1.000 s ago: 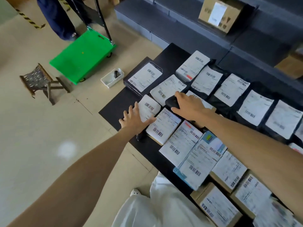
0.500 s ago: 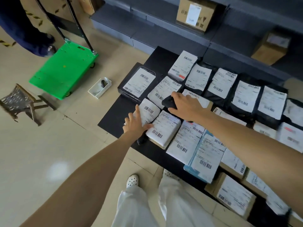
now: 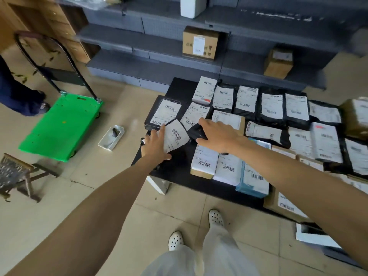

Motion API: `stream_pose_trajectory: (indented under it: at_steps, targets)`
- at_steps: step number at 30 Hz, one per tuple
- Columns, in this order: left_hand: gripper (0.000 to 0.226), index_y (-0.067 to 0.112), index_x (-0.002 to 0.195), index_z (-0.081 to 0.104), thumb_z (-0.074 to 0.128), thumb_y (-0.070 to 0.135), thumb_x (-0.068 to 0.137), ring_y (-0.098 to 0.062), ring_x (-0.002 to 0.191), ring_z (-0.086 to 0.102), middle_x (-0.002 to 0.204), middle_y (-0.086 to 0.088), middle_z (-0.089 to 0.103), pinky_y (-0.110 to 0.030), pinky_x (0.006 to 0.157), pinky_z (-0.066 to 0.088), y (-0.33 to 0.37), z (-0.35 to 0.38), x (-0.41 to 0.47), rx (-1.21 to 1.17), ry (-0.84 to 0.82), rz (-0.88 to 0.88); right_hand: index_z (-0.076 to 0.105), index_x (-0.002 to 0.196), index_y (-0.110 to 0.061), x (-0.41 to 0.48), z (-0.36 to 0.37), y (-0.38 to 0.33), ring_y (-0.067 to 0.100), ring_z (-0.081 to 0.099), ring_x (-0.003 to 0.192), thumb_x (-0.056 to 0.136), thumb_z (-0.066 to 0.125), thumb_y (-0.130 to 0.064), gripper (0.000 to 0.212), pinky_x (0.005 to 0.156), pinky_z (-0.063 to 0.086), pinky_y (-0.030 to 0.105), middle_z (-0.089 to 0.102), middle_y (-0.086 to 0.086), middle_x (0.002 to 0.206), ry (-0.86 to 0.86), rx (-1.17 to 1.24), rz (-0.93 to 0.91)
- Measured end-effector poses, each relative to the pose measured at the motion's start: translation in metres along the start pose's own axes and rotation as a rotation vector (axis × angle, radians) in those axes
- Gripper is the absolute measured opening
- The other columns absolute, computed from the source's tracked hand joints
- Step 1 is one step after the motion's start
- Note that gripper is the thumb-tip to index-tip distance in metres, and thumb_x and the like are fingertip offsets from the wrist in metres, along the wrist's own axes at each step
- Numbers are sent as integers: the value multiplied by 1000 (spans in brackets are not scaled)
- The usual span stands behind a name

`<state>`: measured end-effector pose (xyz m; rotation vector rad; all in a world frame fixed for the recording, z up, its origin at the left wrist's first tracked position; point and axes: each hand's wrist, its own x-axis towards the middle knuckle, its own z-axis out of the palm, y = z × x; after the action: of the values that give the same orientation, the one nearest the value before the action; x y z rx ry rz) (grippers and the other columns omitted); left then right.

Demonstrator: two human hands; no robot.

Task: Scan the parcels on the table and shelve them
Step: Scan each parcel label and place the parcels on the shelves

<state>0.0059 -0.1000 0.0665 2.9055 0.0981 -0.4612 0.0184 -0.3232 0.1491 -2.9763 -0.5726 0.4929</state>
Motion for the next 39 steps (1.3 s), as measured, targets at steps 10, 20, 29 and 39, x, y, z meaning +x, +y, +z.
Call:
stream_pose_trajectory:
  at_steps: [10, 20, 29, 39]
  targets:
    - [119, 21, 155, 6, 88, 28, 69, -34, 141, 21, 152, -7, 24, -55, 101, 45, -11, -175, 15, 331, 426, 265, 36, 141, -19, -27, -91, -51, 34, 58, 111, 98, 52, -46, 53, 80, 49, 44, 53, 4, 139, 245, 10, -14]
    - [115, 20, 154, 10, 87, 29, 70, -35, 137, 24, 147, -10, 27, -54, 97, 48, 3, -240, -3, 390, 546, 302, 35, 138, -14, -55, -153, -71, 38, 52, 113, 102, 46, -43, 48, 78, 40, 42, 48, 10, 139, 383, -105, -13]
    - [119, 19, 155, 8, 88, 39, 69, -36, 139, 25, 151, -11, 26, -55, 99, 46, 2, -235, -6, 411, 526, 317, 36, 140, -17, -70, -145, -72, 35, 54, 111, 102, 45, -42, 46, 77, 42, 42, 48, 7, 142, 333, -127, 5]
    - [115, 20, 154, 10, 86, 39, 70, -33, 131, 30, 144, -9, 30, -52, 95, 48, 13, -216, 2, 392, 489, 374, 36, 136, -19, -75, -126, -56, 32, 55, 104, 102, 42, -43, 43, 77, 46, 44, 49, 5, 137, 316, -90, 42]
